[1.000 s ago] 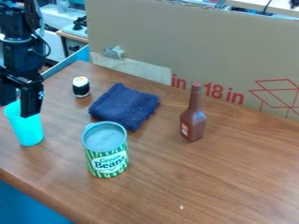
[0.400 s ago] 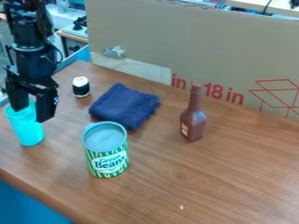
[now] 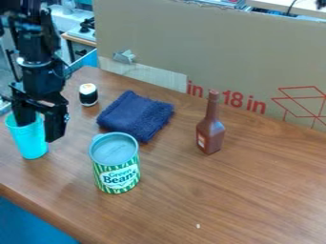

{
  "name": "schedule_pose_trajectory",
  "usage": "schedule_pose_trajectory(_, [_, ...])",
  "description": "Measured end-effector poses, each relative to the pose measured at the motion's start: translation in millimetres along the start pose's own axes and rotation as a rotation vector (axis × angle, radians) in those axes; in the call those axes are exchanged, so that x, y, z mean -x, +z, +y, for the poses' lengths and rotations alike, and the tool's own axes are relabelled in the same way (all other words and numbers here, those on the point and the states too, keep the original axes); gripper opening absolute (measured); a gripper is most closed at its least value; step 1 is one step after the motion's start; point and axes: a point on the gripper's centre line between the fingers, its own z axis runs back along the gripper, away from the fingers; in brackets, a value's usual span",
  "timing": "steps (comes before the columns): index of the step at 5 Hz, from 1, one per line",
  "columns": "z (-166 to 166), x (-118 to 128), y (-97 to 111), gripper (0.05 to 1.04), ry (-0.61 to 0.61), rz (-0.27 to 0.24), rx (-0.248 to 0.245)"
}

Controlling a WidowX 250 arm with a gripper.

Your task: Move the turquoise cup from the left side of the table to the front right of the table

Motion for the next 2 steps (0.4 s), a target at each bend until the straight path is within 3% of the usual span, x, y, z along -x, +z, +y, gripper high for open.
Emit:
schedule_pose_trajectory(1, [7.7,3.1,-8.8,0.961,0.035,-0.003,0.021])
schedule_pose_trajectory(2, [8.2,4.6,-12.2,0.650,0.039,-0.005,0.023])
